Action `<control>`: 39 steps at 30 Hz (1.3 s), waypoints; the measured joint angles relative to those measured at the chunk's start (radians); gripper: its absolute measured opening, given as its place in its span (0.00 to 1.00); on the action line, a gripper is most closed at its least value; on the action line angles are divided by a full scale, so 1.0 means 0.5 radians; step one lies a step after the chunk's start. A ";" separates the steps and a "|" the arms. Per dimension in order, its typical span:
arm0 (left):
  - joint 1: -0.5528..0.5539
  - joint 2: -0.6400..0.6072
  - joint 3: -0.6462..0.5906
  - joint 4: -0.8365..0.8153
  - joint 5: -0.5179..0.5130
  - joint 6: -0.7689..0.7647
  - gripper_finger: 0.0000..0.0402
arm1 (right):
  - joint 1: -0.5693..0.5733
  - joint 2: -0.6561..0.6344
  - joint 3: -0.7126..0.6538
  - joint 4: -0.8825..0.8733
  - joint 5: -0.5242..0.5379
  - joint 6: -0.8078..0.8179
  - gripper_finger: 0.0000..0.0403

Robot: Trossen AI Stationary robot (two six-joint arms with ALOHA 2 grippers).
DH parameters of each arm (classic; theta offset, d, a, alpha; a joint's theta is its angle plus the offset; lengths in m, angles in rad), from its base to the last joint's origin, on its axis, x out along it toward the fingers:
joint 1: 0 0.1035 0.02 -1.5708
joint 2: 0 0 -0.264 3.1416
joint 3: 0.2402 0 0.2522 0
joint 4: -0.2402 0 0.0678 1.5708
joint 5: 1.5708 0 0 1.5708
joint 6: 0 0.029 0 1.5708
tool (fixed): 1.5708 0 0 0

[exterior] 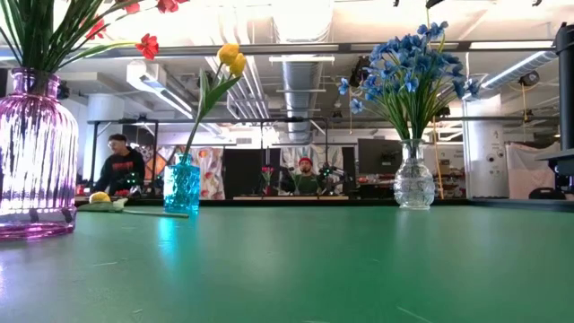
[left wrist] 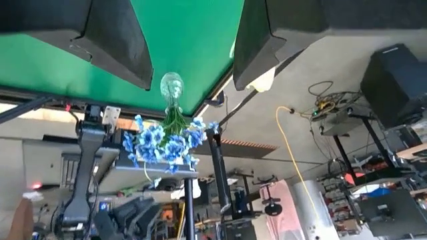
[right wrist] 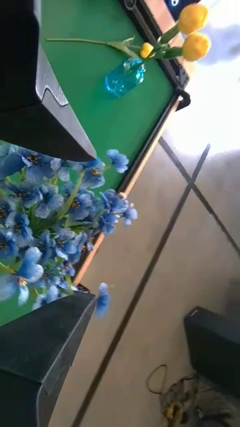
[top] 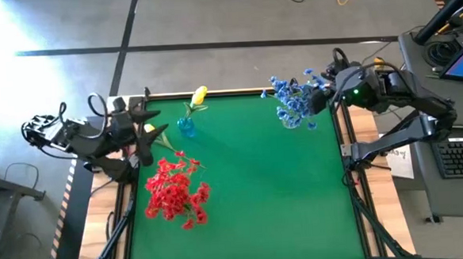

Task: Sort flowers into vase by color
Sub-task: Put the blue flowers into the transparent vase, then put the yellow flower into the blue vase

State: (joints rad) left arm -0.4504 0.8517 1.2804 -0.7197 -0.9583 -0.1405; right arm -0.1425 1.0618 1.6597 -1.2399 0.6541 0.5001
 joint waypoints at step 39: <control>0.753 0.062 0.069 -0.964 0.540 -0.271 0.48 | 0.001 0.430 0.239 0.819 -0.154 -0.887 0.81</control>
State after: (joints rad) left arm -0.0740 0.8827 1.3148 -1.2019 -0.6882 -0.2762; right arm -0.1421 1.2766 1.7793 -0.8304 0.5771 0.0568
